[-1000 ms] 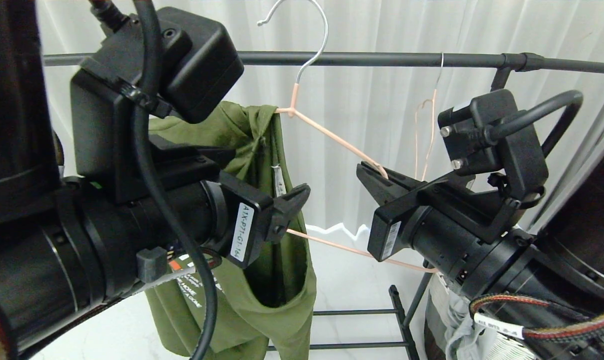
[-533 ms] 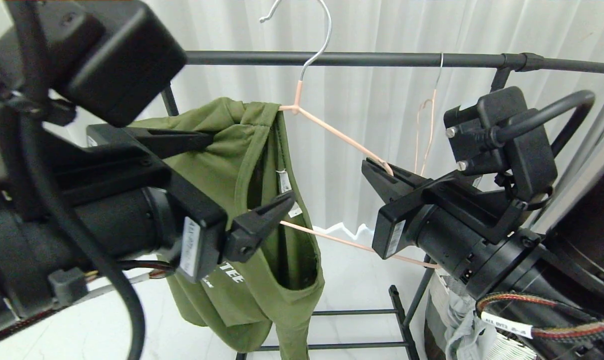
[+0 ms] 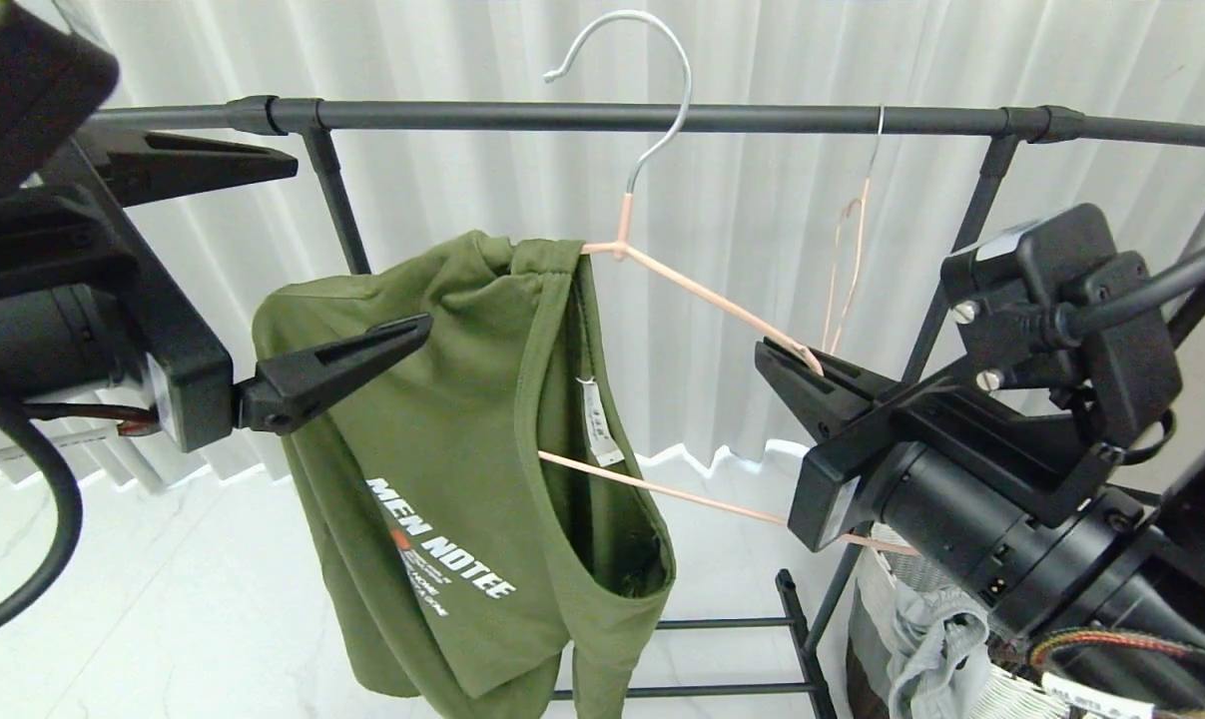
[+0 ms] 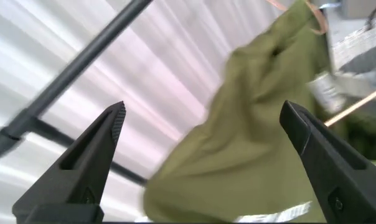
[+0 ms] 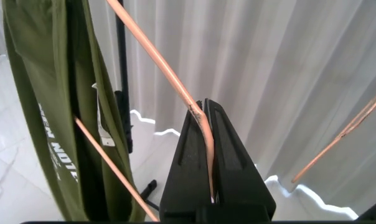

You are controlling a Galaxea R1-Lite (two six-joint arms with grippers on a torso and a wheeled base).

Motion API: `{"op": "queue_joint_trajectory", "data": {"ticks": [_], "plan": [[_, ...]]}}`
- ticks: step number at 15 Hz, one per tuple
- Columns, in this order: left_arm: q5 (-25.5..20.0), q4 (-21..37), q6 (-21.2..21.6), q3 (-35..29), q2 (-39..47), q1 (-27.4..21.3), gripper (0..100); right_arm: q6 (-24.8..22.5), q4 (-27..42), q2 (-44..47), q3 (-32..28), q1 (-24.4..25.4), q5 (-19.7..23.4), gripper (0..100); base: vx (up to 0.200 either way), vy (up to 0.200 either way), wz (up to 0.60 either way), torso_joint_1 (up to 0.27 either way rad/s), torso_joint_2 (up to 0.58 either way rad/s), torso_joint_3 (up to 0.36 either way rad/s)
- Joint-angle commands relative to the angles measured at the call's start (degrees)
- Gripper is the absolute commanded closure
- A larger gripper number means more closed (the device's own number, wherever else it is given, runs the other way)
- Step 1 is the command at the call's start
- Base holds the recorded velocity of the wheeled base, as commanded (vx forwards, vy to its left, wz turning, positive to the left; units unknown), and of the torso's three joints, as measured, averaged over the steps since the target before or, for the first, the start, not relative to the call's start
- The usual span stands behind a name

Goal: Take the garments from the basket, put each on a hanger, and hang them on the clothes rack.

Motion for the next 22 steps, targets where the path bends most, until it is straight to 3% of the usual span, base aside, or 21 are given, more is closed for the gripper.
{"op": "queue_joint_trajectory", "data": {"ticks": [1,10,16,17,22], "plan": [[-0.09,-0.02,0.21,0.13,0.88,0.93,0,-0.25,0.00,-0.55,0.18,0.25,0.02,100,0.000,0.000,0.00,0.000,0.00,0.000],[-0.09,-0.02,4.60,0.92,4.22,0.93,0,-2.89,0.00,0.06,0.18,5.61,0.11,100,0.000,0.000,0.00,0.000,0.00,0.000],[-0.09,-0.02,4.69,1.27,4.22,0.93,0,-3.50,0.00,0.33,0.18,7.37,0.11,100,0.000,0.000,0.00,0.000,0.00,0.000],[0.00,-0.02,4.69,1.27,4.22,0.93,100,-3.50,0.00,0.33,0.27,7.46,0.11,100,0.000,0.000,0.00,0.000,0.00,0.000],[0.00,-0.02,4.69,2.24,3.78,0.84,100,-3.77,0.00,0.42,0.27,7.54,0.11,100,0.000,0.000,0.00,0.000,0.00,0.000]]}}
